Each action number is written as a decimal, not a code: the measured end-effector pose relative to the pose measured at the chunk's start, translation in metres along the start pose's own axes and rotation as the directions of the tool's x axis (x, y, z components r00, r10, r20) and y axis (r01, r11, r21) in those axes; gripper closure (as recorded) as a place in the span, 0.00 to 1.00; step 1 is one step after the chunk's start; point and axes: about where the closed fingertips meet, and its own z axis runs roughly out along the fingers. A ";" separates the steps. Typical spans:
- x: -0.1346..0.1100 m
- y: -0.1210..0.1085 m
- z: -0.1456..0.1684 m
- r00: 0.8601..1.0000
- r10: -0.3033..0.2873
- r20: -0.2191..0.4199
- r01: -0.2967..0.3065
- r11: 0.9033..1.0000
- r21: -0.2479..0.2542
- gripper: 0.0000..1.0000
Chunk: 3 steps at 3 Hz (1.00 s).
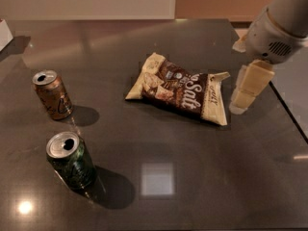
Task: Pick brown chip bag
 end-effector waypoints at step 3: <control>-0.061 0.003 0.061 0.992 -0.051 0.115 0.057 0.997 -0.052 0.00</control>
Offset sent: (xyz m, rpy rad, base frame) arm 0.0287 0.0839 -0.0416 0.1314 0.0143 0.1003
